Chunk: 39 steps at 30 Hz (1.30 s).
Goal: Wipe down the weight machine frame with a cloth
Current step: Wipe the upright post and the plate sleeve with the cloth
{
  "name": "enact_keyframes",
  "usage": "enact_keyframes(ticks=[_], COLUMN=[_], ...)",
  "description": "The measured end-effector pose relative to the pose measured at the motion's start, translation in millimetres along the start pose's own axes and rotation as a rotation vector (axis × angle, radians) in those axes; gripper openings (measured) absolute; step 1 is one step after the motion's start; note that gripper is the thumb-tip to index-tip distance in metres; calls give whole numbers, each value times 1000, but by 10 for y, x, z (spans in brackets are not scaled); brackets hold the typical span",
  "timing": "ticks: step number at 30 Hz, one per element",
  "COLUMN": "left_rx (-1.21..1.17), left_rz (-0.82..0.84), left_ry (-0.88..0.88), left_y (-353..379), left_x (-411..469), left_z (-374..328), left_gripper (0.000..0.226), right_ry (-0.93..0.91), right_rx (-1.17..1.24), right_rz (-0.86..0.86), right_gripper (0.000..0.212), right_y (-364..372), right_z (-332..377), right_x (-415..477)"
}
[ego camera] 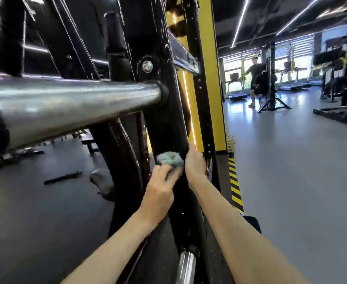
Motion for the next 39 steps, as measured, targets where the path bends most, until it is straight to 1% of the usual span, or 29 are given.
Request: enact_keyframes(ticks=[1, 2, 3, 5, 6, 7, 8, 11, 12, 13, 15, 16, 17, 19, 20, 21, 22, 24, 25, 26, 28, 29, 30, 32, 33, 34, 37, 38, 39], left_rx=[56, 111, 129, 58, 15, 30, 94, 407, 464, 444, 250, 216, 256, 426, 473, 483, 451, 256, 215, 248, 384, 389, 362, 244, 203, 212, 295, 267, 214], left_rz=[85, 92, 44, -138, -207, -244, -228, -35, -22, -34, -168, -206, -182, -37, 15, 22, -25, -164, -167, -130, -1, 20, 3, -120, -143, -107, 88, 87, 25], left_ry=[112, 192, 212, 57, -26, -57, -22, 333, 392, 359, 156, 112, 151, 420, 535, 554, 495, 250, 207, 246, 459, 515, 490, 294, 219, 208, 425, 419, 353], left_y=[74, 69, 39, -86, -123, -107, -32, 25, -67, -164, -357, -348, -243, -11, -48, -111, -195, -372, -366, -275, -160, -198, -255, -366, -346, -250, -37, -91, -145], left_x=[-138, -158, -90, 146, 198, 183, 118, -108, -35, 88, 292, 302, 260, 34, -7, 48, 143, 286, 286, 245, 89, 88, 140, 216, 181, 116, -129, -81, 3], left_z=[-13, 4, 35, 123, 138, 123, 102, 103, 154, 205, 262, 226, 155, 32, 47, 128, 214, 323, 291, 213, 77, 101, 169, 320, 328, 277, 157, 206, 284], left_gripper=[33, 31, 30, 32, 33, 34, 34, 32, 30, 28, 30, 31, 32, 30, 28, 26, 25, 28, 29, 30, 25, 27, 32, 32, 30, 29, 23, 20, 19], right_ry=[-19, -39, -63, -91, -97, -95, -93, -91, -93, -94, -86, -80, -71, -54, -40, -31, -37, -58, -65, -73, -83, -93, -105, -143, -158, -179, -195, -187, -173], right_rx=[-17, -23, -17, -32, -37, -28, -18, -39, -36, -33, -49, -48, -50, -55, -66, -86, -111, -182, -202, -217, -274, -302, -338, -427, -456, -467, -469, -466, -466], right_rz=[-10, -4, -5, 12, 35, 60, 83, 132, 146, 153, 160, 173, 195, 260, 288, 310, 322, 300, 279, 259, 257, 259, 254, 220, 205, 208, 174, 150, 142], right_gripper=[44, 44, 45, 48, 48, 49, 51, 52, 53, 52, 50, 51, 53, 58, 61, 63, 64, 69, 72, 74, 73, 70, 66, 60, 58, 58, 59, 60, 61], right_y=[-2, -5, 2, 10, 7, 0, -11, -34, -35, -41, -55, -69, -86, -127, -152, -175, -183, -170, -168, -162, -152, -157, -178, -107, -60, -35, -11, -34, -38], right_z=[8, -2, -6, -7, -16, -22, -25, -34, -34, -41, -45, -51, -51, -43, -39, -35, -25, 2, -2, -3, 23, 43, 63, 196, 265, 312, 322, 274, 236], right_x=[-21, -18, -9, 0, 19, 24, 22, 18, 13, 18, -5, -6, -1, 5, 20, 28, 26, -8, -13, -26, -94, -128, -166, -411, -539, -642, -702, -607, -557])
Point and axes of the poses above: each hand's wrist, its own x-axis towards the middle knuckle, its own y-axis out of the palm, z = x × y, the point moved 4 cm from there along x, towards the middle knuckle, and after that the axes turned 14 degrees about z, right-handed, at the moved point
